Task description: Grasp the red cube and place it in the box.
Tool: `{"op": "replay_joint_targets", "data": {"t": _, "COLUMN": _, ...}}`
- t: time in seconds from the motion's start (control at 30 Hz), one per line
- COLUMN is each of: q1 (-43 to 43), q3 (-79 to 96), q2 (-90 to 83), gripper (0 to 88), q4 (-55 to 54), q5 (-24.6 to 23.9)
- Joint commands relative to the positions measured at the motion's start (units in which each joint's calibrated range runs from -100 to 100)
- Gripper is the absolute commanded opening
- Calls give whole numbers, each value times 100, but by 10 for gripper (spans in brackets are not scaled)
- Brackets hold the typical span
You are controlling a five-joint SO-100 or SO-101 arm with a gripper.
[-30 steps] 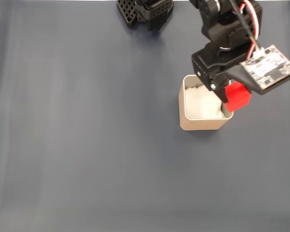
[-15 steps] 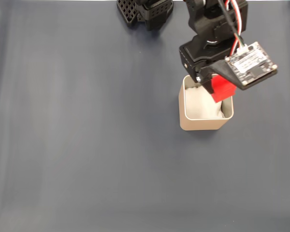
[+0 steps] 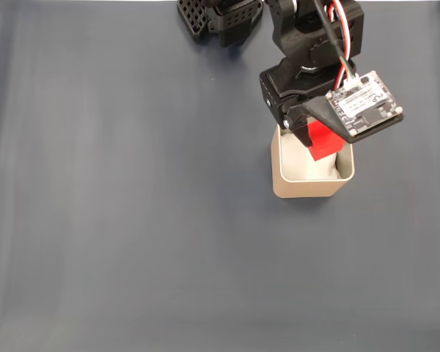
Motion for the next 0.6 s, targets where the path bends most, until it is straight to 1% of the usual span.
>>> {"op": "replay_joint_targets", "data": {"t": 0.0, "q1": 74, "q3": -53, "q2": -122, "gripper": 6, "q4": -81, "q5": 24}}
{"op": "replay_joint_targets", "data": {"t": 0.1, "q1": 74, "q3": -17, "q2": -122, "gripper": 11, "q4": -73, "q5": 20}}
{"op": "replay_joint_targets", "data": {"t": 0.13, "q1": 74, "q3": 2, "q2": -130, "gripper": 36, "q4": -73, "q5": 15}}
{"op": "replay_joint_targets", "data": {"t": 0.27, "q1": 102, "q3": 29, "q2": -156, "gripper": 204, "q4": -81, "q5": -59}}
{"op": "replay_joint_targets", "data": {"t": 0.3, "q1": 109, "q3": 56, "q2": -165, "gripper": 230, "q4": -81, "q5": -54}}
{"op": "replay_joint_targets", "data": {"t": 0.43, "q1": 138, "q3": 111, "q2": -217, "gripper": 309, "q4": -57, "q5": -54}}
{"op": "replay_joint_targets", "data": {"t": 0.57, "q1": 166, "q3": 148, "q2": -225, "gripper": 348, "q4": -49, "q5": -29}}
